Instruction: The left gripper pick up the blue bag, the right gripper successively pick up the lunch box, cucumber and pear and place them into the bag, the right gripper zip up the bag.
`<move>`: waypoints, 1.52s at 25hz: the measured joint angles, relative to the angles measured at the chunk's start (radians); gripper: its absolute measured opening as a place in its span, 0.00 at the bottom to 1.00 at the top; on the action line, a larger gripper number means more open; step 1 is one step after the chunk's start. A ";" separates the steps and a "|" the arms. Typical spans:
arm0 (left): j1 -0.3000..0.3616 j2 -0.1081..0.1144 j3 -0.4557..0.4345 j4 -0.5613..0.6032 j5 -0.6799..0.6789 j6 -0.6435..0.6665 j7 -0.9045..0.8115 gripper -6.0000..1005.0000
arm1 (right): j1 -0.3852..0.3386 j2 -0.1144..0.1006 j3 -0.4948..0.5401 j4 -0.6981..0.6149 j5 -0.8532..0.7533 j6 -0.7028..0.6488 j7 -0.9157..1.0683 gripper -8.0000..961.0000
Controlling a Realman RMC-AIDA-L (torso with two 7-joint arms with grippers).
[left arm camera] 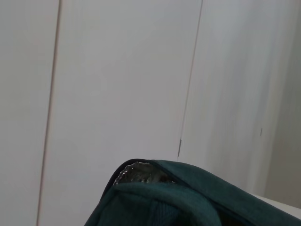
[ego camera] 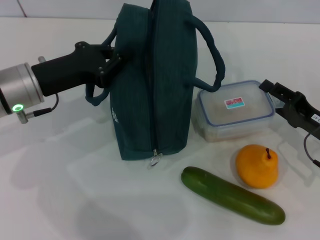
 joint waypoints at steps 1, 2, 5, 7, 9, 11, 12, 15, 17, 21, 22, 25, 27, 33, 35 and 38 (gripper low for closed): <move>0.001 0.000 -0.001 0.000 0.000 -0.001 0.000 0.05 | 0.000 0.000 0.003 0.000 0.000 -0.003 -0.007 0.63; 0.003 0.000 -0.001 0.000 0.000 -0.003 0.000 0.05 | 0.000 0.000 0.003 0.000 0.000 -0.007 -0.012 0.62; 0.005 0.000 -0.001 0.000 0.000 -0.012 0.000 0.05 | 0.000 0.000 0.004 0.000 0.001 -0.024 -0.034 0.52; 0.005 0.000 0.000 -0.001 0.000 -0.016 0.000 0.05 | 0.003 0.000 0.005 0.000 0.001 -0.028 -0.043 0.42; 0.005 0.000 -0.001 -0.002 0.000 -0.017 0.000 0.05 | 0.004 0.000 0.005 0.000 0.001 -0.029 -0.046 0.35; 0.006 0.000 -0.002 -0.002 0.000 -0.019 0.000 0.05 | 0.006 0.000 0.006 0.000 0.002 -0.030 -0.055 0.28; 0.006 0.000 -0.002 -0.002 0.000 -0.022 0.000 0.05 | 0.005 0.000 0.006 0.000 0.003 -0.030 -0.057 0.25; 0.005 0.000 -0.002 -0.003 0.000 -0.026 0.000 0.05 | 0.005 0.000 0.006 -0.001 0.004 -0.024 -0.062 0.17; 0.004 0.000 -0.002 -0.003 0.000 -0.026 0.000 0.05 | 0.005 0.000 0.006 -0.003 0.000 -0.020 -0.063 0.14; -0.002 0.001 0.000 -0.001 -0.002 -0.026 -0.014 0.05 | 0.000 0.000 0.005 -0.012 -0.001 -0.022 -0.120 0.11; -0.003 0.002 0.002 0.002 -0.003 -0.024 -0.026 0.05 | 0.000 0.000 0.005 -0.014 -0.001 -0.025 -0.144 0.11; -0.008 0.008 0.005 0.021 -0.002 -0.018 -0.090 0.05 | -0.004 0.001 0.001 -0.040 -0.001 -0.039 -0.213 0.11; -0.010 0.011 0.007 0.047 0.011 -0.012 -0.142 0.05 | -0.012 0.002 -0.002 -0.069 -0.001 -0.054 -0.241 0.11; -0.015 0.041 0.019 0.118 0.084 0.042 -0.338 0.05 | -0.038 -0.003 0.001 -0.155 0.005 -0.143 -0.319 0.11; -0.017 0.055 0.044 0.134 0.094 0.049 -0.407 0.05 | -0.043 -0.004 0.005 -0.167 0.008 -0.169 -0.345 0.11; -0.019 0.065 0.098 0.150 0.100 0.053 -0.463 0.05 | -0.059 -0.007 0.007 -0.205 0.010 -0.218 -0.368 0.11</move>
